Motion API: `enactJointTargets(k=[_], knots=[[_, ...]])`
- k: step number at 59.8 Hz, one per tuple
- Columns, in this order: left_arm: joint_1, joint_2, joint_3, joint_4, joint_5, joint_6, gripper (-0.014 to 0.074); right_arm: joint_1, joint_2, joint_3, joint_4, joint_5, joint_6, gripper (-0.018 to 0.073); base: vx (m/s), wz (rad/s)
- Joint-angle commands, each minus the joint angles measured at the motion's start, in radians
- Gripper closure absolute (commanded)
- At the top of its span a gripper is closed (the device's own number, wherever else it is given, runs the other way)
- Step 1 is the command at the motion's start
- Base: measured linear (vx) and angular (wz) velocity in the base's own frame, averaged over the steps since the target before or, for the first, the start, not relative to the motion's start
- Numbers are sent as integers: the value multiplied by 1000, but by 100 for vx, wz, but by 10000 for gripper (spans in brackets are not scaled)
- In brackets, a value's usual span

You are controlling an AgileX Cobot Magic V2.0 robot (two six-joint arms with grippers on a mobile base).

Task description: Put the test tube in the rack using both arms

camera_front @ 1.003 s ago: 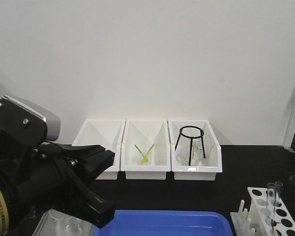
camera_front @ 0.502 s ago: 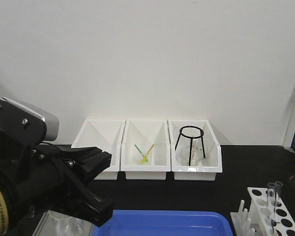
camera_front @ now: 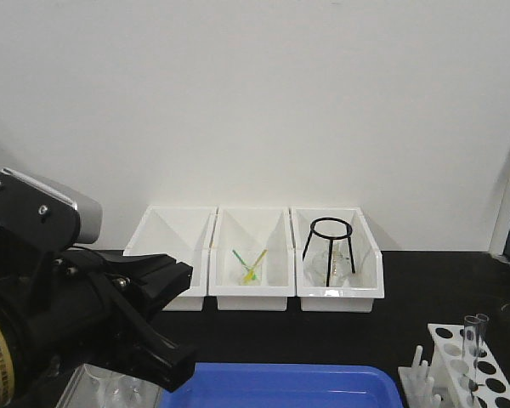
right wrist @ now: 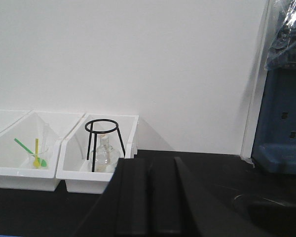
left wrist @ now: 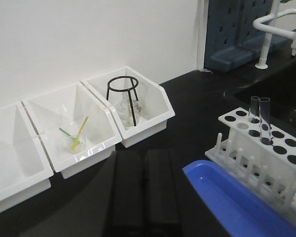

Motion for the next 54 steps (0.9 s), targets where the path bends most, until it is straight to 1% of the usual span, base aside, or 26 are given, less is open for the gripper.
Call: enactJointTargets(k=[1,4,6,8,9,10,11,12,13,15,16,17,18,20,21,23,26,28,30,47,54], knots=[[-6,-24,-29,-25,-73,7,603,-8,-2,-29,-8,-72,-4,570,0,0],[-6,-24,-31,-76,-94,54,603,-8,-2,-29,-8,-72,-4,570,0,0],[-6,-24,-31,-132,-116,115,603,-8,-2,-29,-8,-72,-4,570,0,0],[-6,-24,-31,-207,-139,199,603,-8,-2,-29,-8,-72,-4,570,0,0],[-6,-24,-31,-277,-160,279,603,-8,-2,-29,-8,-72,-4,570,0,0],[-6,-24,-31,-316,-172,322,603,-8,-2,-29,-8,-72,-4,570,0,0],[-6,-24,-31,-377,-190,390,603,-8,-2,-29,-8,-72,-4,570,0,0],[-6,-24,-31,-420,-201,437,603,-8,-2,-29,-8,-72,-4,570,0,0],[-6,-22,-31,-487,-214,509,603,-8,-2,-29,-8,-72,-4,570,0,0],[-6,-21,-31,-574,-229,604,603,-8,-2,-29,-8,-72,-4,570,0,0],[-6,-21,-31,-640,-236,674,603,-8,-2,-29,-8,-72,-4,570,0,0],[-6,-21,-31,-684,-238,718,603,-8,-2,-29,-8,-72,-4,570,0,0],[-6,-21,-31,-748,-243,782,603,-8,-2,-29,-8,-72,-4,570,0,0],[-6,-21,-31,-830,-253,861,603,-8,-2,-29,-8,-72,-4,570,0,0],[-6,-21,-31,-887,-253,917,603,-8,-2,-29,-8,-72,-4,570,0,0],[-6,-21,-31,-968,-259,1001,603,-8,-2,-29,-8,-72,-4,570,0,0],[-6,-21,-31,-1054,-265,1099,603,-8,-2,-29,-8,-72,-4,570,0,0],[-6,-21,-31,-1084,-265,1131,603,-8,-2,-29,-8,-72,-4,570,0,0],[-6,-21,-31,-1096,-264,1140,603,-8,-2,-29,-8,-72,-4,570,0,0],[-6,-21,-31,-1093,-263,1138,603,-8,-2,-29,-8,-72,-4,570,0,0],[-1,-21,-31,-1087,-265,1159,603,-8,-2,-29,-8,-72,-4,570,0,0]])
